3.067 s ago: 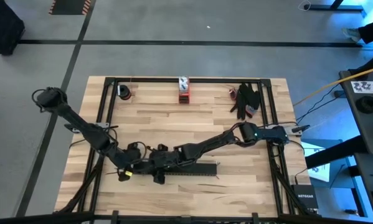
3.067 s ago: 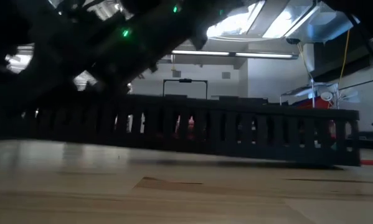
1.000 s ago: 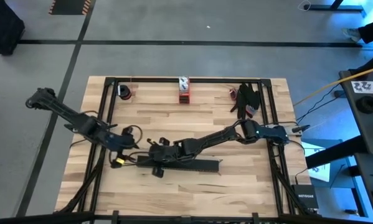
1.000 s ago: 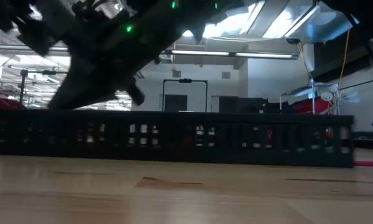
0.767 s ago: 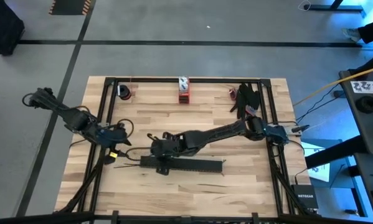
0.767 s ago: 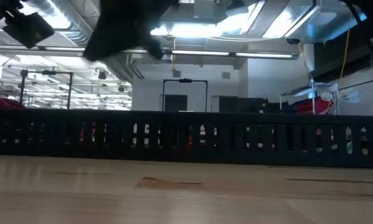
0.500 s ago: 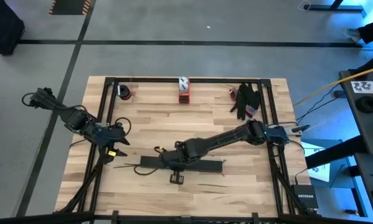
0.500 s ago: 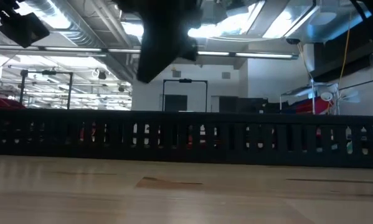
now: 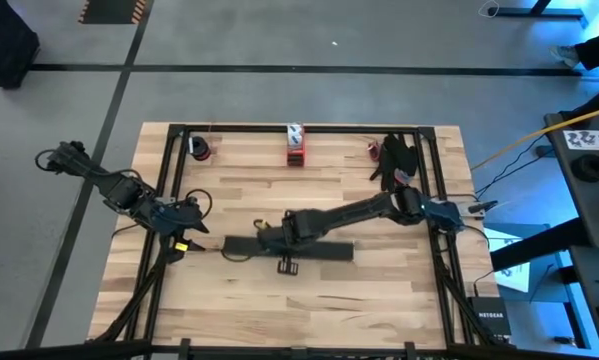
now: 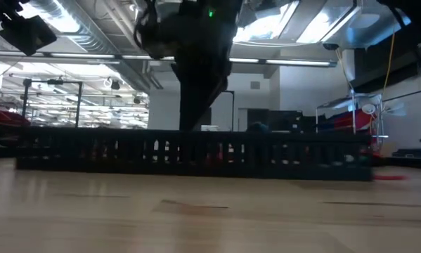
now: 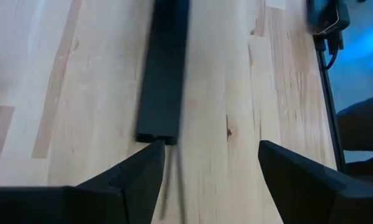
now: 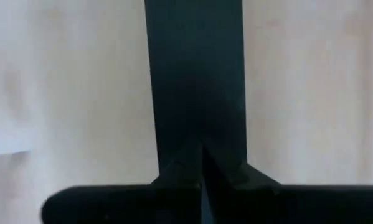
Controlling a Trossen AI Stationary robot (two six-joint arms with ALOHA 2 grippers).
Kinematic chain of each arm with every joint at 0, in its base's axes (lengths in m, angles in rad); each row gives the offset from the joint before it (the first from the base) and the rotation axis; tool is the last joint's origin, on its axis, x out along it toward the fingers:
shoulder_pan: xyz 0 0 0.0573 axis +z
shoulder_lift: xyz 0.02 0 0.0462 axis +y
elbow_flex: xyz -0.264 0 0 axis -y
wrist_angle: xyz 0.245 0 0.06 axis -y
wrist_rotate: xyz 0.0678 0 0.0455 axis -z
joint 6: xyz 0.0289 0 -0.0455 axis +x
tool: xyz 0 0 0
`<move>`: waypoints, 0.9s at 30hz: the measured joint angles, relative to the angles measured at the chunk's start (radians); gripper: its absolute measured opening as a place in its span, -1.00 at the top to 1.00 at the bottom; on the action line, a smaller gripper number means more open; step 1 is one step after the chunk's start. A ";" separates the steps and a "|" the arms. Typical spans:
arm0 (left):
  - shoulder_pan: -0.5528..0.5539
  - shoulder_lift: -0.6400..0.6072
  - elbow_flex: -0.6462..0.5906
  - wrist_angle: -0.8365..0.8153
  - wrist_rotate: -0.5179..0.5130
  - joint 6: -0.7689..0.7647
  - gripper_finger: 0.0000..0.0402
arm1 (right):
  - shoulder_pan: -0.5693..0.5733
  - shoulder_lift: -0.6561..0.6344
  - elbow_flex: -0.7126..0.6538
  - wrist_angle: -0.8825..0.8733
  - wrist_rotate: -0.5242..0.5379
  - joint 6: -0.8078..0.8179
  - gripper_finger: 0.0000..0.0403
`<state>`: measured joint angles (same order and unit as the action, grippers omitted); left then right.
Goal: Ziptie cables
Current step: Insert the black cover of the black cable duct
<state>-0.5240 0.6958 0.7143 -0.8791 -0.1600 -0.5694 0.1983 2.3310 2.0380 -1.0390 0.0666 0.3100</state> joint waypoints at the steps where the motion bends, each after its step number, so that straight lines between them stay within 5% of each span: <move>1: 0.000 0.000 0.000 0.000 0.000 0.000 -0.25 | -0.017 0.000 0.000 -0.001 0.008 -0.023 0.97; 17: 0.001 0.001 -0.001 -0.001 -0.006 -0.029 -0.25 | -0.314 0.001 0.000 -0.009 0.046 -0.265 0.97; 27: 0.001 0.001 -0.001 0.000 -0.103 -0.063 -0.25 | -0.292 -0.002 0.040 0.143 -0.086 -0.369 0.97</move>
<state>-0.5228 0.6964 0.7136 -0.8795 -0.2629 -0.6321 -0.0939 2.3294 2.0777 -0.8962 -0.0195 -0.0588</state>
